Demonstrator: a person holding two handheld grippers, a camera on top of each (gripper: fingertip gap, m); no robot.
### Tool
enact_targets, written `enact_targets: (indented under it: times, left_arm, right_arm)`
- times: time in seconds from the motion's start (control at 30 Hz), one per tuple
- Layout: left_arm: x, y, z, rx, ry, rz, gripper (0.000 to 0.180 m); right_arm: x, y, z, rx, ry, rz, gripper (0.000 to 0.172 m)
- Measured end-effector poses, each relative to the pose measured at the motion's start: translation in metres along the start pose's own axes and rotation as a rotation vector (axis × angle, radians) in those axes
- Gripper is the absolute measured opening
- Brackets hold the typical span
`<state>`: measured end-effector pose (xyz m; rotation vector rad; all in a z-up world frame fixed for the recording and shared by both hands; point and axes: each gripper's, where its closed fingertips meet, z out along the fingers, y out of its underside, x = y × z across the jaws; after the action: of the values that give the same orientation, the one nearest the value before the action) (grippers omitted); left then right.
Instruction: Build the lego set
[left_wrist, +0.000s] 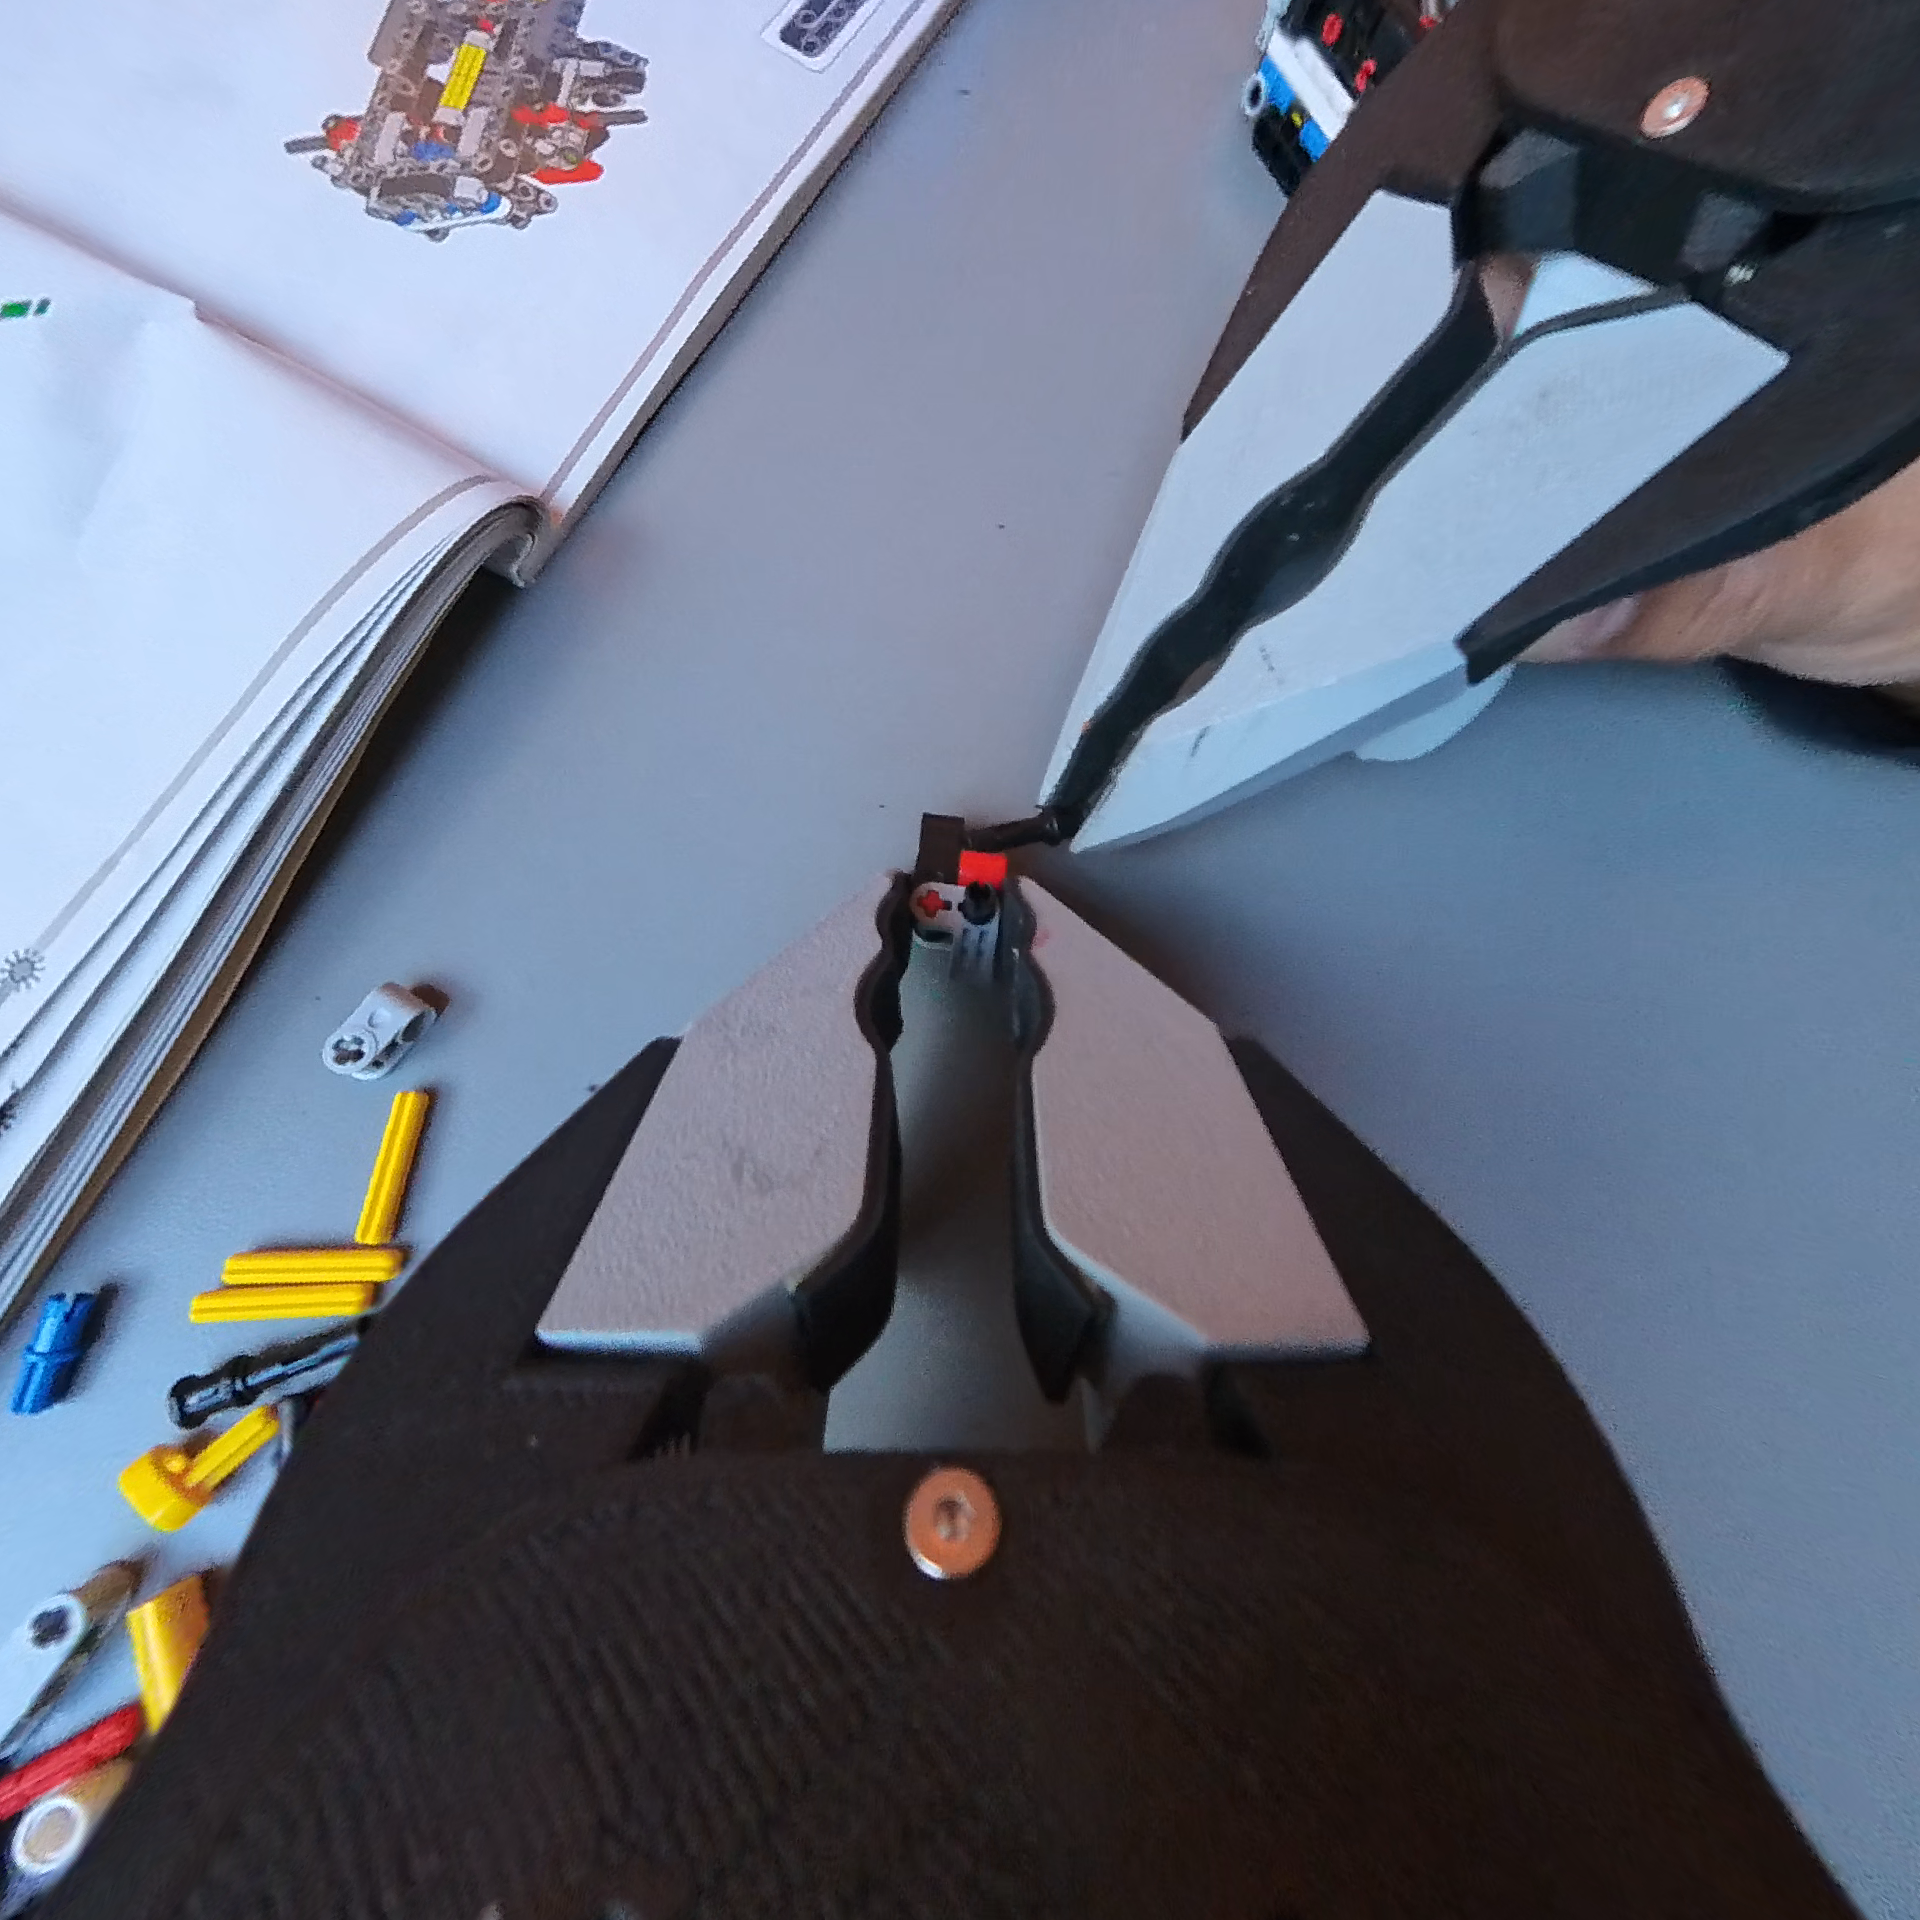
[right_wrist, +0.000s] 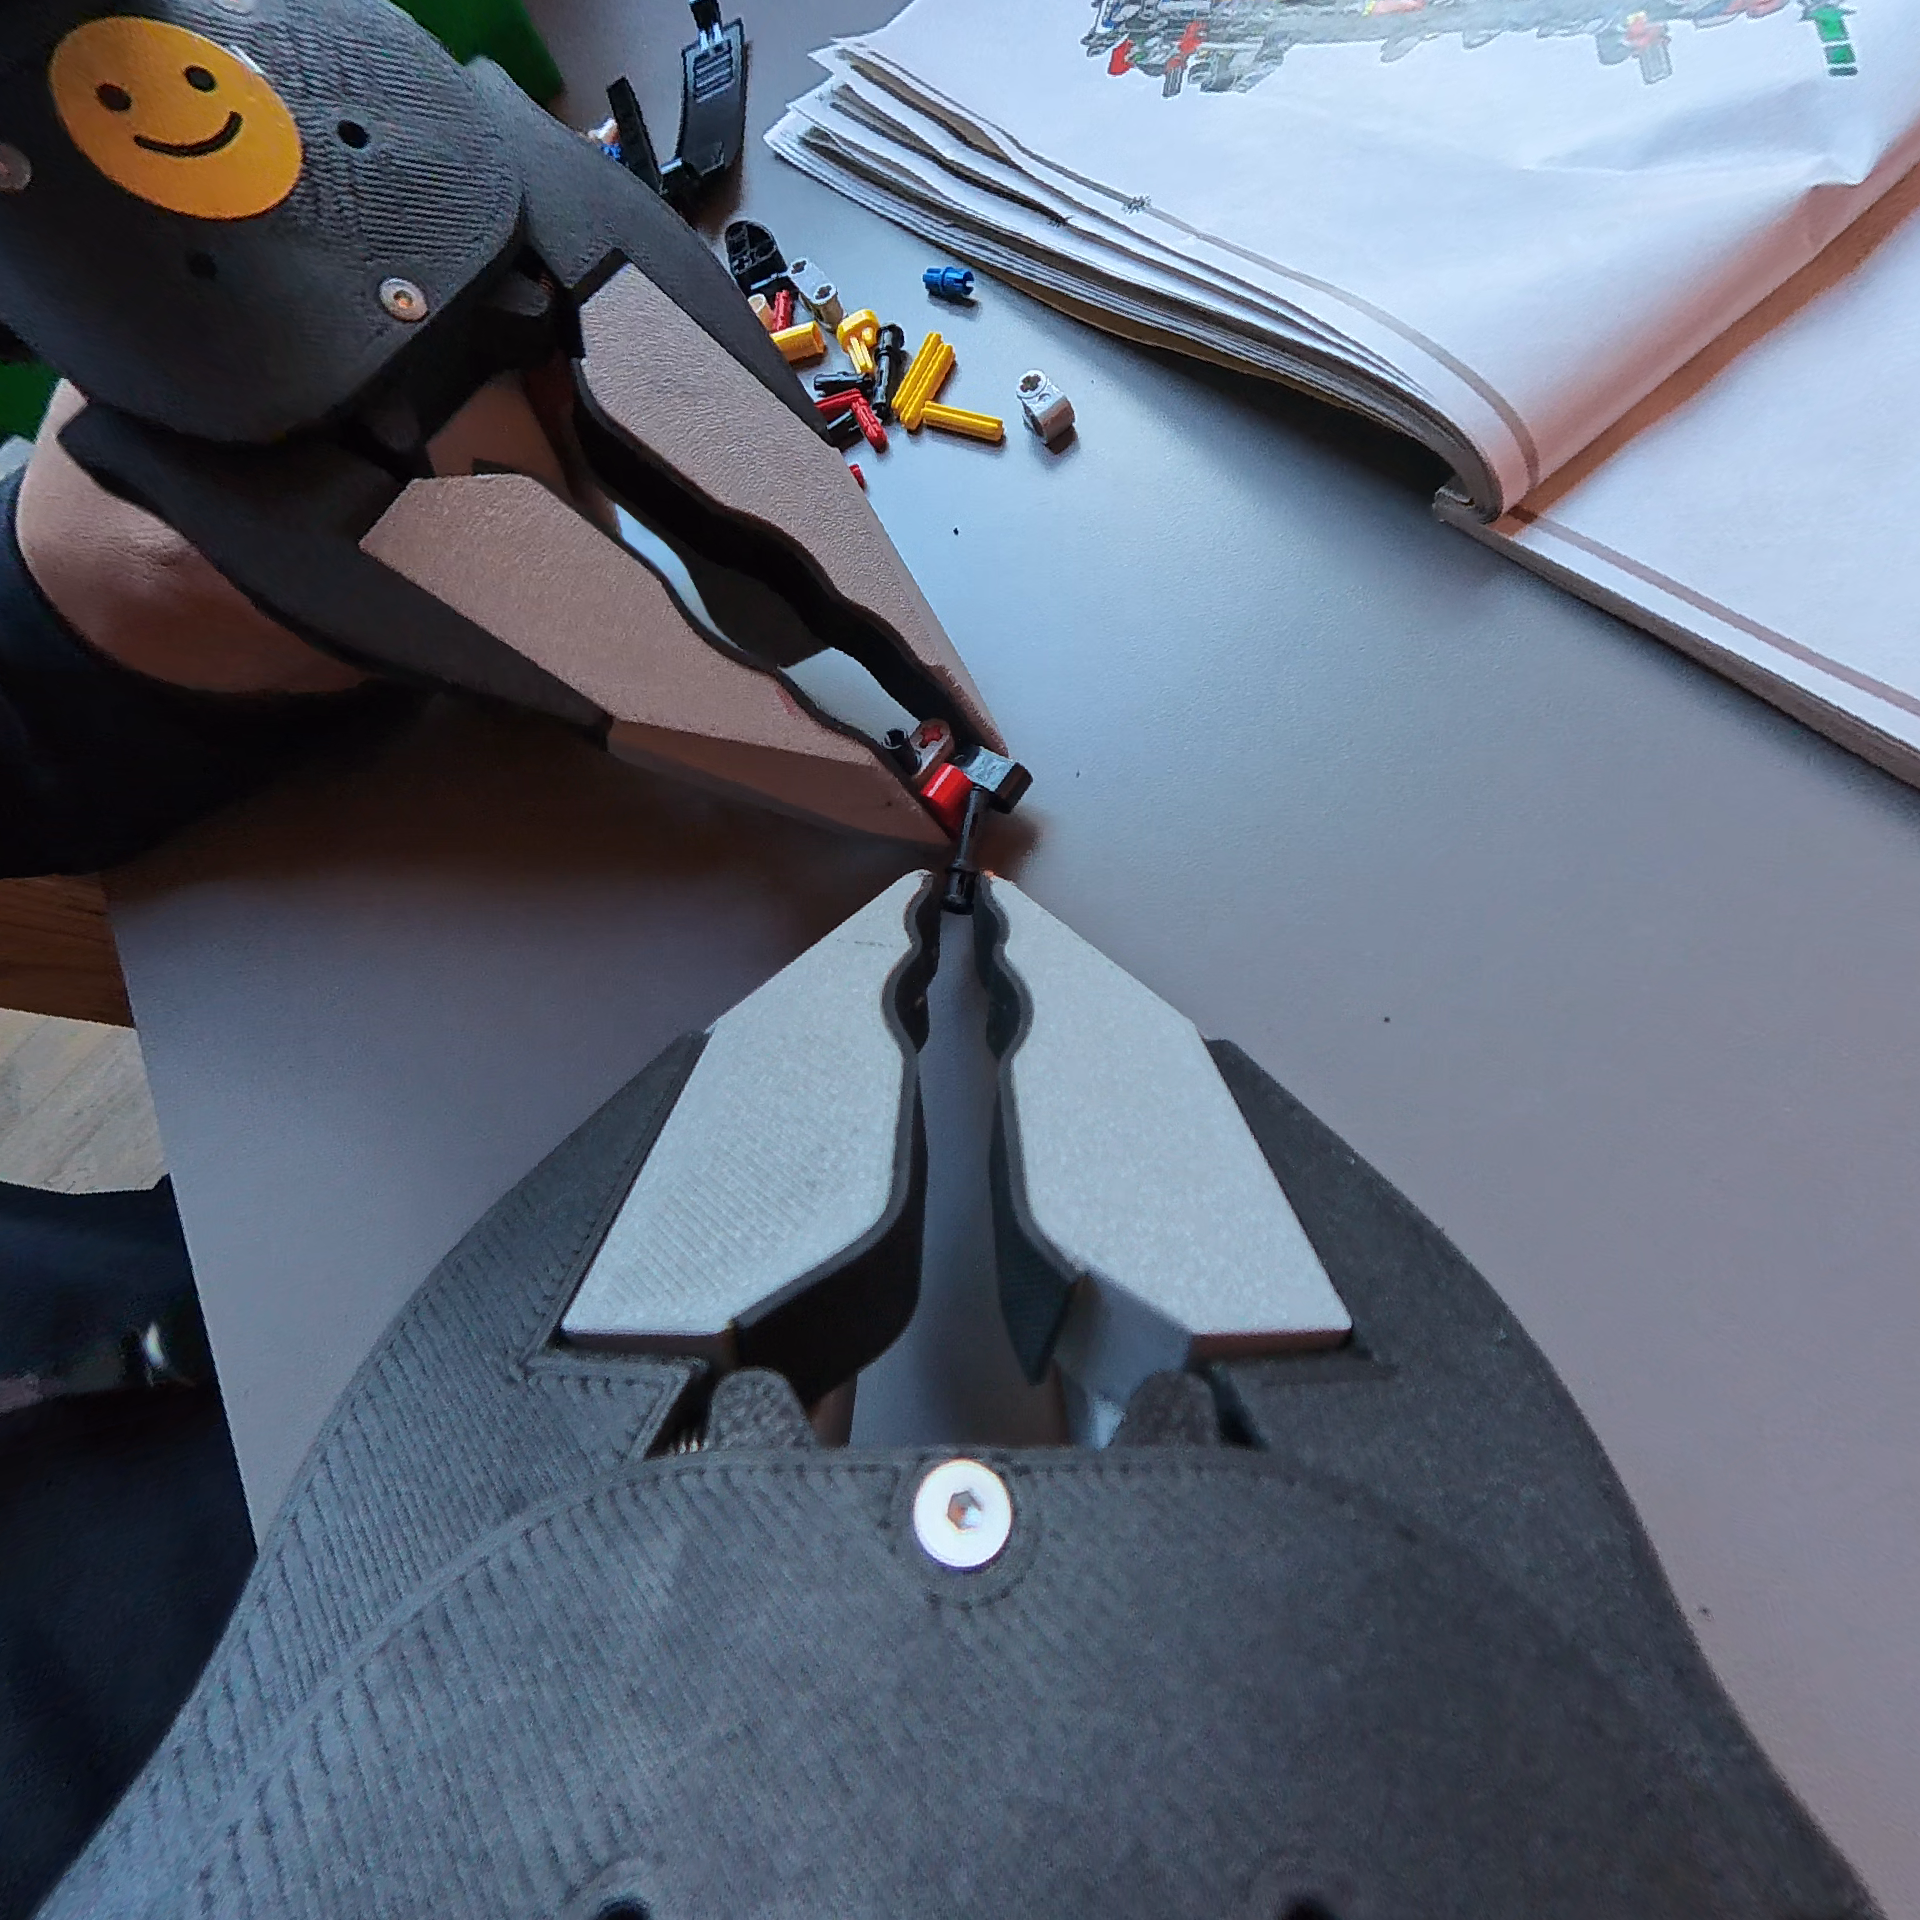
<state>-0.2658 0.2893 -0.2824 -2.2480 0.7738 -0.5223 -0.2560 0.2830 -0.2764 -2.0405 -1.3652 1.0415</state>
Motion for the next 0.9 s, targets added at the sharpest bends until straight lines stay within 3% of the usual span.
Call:
enact_targets:
  times: [0.2,0.37,0.67,0.83,0.9]
  left_arm:
    - [0.0,0.002,0.0,-0.017,-0.058,0.11,0.015]
    - [0.006,0.003,0.0,-0.017,-0.009,0.123,0.028]
    - [0.025,0.011,-0.012,-0.052,0.141,-0.024,0.024]
    - [0.016,0.005,-0.032,-0.012,0.161,-0.021,0.024]
    - [0.02,0.0,-0.038,0.011,0.223,-0.031,0.032]
  right_arm:
    - [-0.001,0.001,0.0,-0.005,-0.01,0.001,0.003]
    - [-0.003,0.0,-0.001,0.006,-0.047,0.028,0.003]
    - [-0.002,0.002,-0.001,-0.009,-0.082,0.066,0.003]
    - [-0.005,0.006,-0.002,-0.027,-0.096,0.048,0.003]
    - [-0.005,0.007,-0.005,-0.021,-0.108,0.058,0.003]
